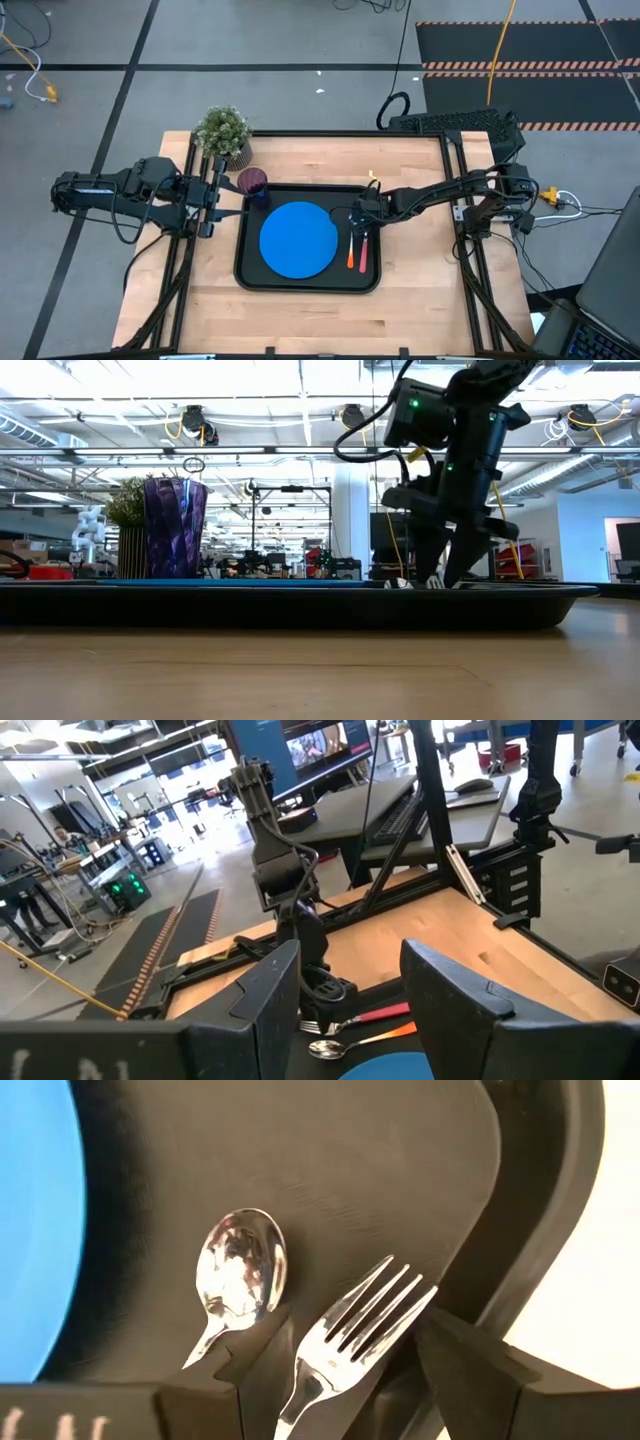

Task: Pick and place plate/cup/fork/spoon on tray
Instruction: Adjust the pink fork on the black tray, then adjust the black tray

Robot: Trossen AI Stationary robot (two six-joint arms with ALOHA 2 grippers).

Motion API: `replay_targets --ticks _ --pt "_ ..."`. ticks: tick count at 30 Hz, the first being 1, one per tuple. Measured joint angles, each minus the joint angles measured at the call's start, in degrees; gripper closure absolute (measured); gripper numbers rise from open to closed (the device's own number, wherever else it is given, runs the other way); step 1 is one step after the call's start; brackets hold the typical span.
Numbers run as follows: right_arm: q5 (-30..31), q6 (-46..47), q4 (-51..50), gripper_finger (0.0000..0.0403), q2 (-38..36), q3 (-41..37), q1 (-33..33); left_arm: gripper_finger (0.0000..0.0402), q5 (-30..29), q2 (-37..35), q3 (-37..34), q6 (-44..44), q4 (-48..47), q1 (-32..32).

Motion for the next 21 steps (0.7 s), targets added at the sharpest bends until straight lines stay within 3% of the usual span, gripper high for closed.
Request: replay_targets --ticks 21 --pt "-1.3 -1.6 -0.7 0.02 -1.7 0.1 -1.1 0.0224 0.0 0.0 0.0 0.0 -0.1 0.0"
